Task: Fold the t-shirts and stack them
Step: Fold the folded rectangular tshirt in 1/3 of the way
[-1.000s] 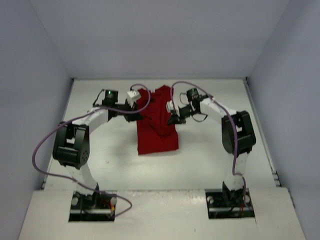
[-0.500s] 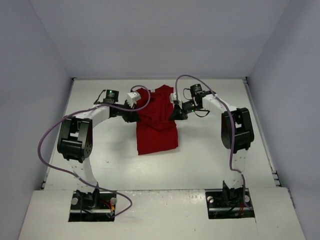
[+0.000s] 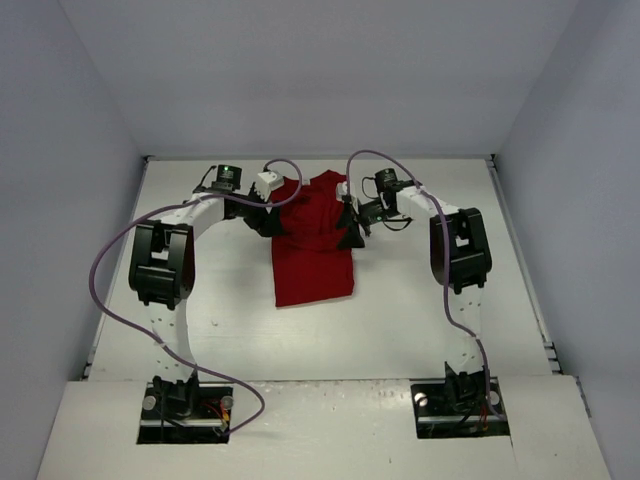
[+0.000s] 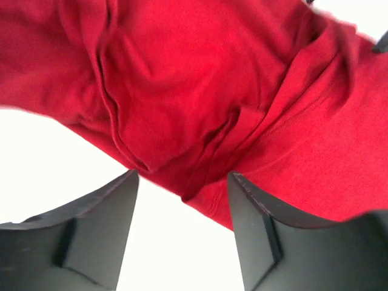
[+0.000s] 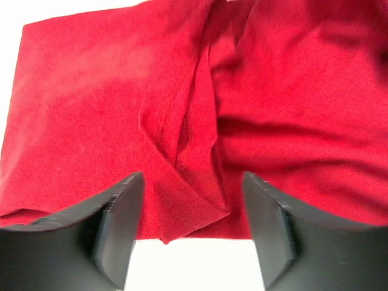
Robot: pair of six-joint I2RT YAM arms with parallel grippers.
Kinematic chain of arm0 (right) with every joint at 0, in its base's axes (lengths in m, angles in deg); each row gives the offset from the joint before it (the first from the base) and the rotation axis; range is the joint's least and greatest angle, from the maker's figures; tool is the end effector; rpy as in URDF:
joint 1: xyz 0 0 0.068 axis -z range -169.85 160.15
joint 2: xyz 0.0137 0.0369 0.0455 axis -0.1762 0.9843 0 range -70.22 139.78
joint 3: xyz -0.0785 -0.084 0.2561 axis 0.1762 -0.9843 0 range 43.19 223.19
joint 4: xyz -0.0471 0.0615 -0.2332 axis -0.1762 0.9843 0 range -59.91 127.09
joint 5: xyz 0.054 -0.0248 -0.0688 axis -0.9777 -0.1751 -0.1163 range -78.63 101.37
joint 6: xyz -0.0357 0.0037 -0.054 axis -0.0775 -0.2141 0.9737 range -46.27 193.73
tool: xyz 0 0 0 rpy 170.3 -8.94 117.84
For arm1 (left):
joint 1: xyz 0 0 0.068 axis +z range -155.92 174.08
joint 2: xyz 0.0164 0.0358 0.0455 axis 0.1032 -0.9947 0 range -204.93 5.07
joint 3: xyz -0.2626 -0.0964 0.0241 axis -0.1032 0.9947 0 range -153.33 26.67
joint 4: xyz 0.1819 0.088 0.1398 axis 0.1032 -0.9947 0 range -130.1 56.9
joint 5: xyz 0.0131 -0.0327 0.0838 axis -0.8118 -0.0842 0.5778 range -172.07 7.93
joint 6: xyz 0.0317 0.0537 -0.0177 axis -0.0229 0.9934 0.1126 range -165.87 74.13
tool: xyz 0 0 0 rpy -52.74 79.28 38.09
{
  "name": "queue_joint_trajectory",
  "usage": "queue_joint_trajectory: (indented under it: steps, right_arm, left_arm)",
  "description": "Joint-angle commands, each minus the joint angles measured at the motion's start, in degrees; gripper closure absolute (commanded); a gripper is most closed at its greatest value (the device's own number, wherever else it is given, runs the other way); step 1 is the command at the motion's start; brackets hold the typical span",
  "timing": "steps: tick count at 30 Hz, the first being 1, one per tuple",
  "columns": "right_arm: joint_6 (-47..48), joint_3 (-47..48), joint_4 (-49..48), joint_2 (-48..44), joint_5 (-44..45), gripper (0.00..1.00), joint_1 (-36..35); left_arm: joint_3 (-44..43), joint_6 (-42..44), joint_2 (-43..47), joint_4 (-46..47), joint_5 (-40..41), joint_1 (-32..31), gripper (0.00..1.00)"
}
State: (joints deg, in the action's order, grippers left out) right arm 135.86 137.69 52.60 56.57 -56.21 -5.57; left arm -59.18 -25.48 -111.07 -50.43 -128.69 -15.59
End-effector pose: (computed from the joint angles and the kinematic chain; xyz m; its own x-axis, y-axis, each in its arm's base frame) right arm 0.4317 0.1701 0.1840 0.1769 -0.3005 -0.9372 -0.9835 -0.0915 -0.1563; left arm 0.4282 -0.1102 0.2143 -0.4740 0.3235 -0.8189 0.8146 0.5142 -0.2684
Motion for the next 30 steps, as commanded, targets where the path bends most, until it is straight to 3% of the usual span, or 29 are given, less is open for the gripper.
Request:
queue_joint_trajectory:
  steps: [1, 4, 8, 17, 22, 27, 30]
  right_arm:
    - [-3.48, 3.21, 0.36, -1.4, -0.72, 0.3, 0.78]
    - [-4.4, 4.36, 0.48, -5.63, 0.35, 0.24, 1.78]
    - [-2.8, 3.0, 0.65, -14.95, 3.0, 0.27, 2.72]
    - [19.35, -25.81, 1.04, -39.84, 17.11, 0.45, -7.02]
    - [31.52, -37.14, 0.95, -43.19, 24.62, 0.49, -13.23]
    - [42.25, -43.3, 0.76, -42.63, 29.17, 0.52, -15.37]
    - [45.97, -44.99, 0.38, -41.61, 29.77, 0.53, -15.3]
  left_arm:
    - [0.1, -1.93, 3.87, -0.07, 0.35, 0.44, 0.27]
    - [1.48, -1.36, 8.29, 2.02, -1.2, 0.53, 0.21]
    - [3.68, 0.99, 16.06, 2.69, -1.72, 0.39, 0.21]
    - [17.66, 25.03, 33.85, -12.47, 4.1, -7.63, 0.23]
    - [27.1, 42.66, 38.91, -20.87, 6.25, -14.64, 0.23]
    - [32.84, 50.57, 39.57, -21.27, 9.44, -20.91, 0.23]
    - [33.1, 53.39, 37.48, -21.25, 8.84, -21.35, 0.23]
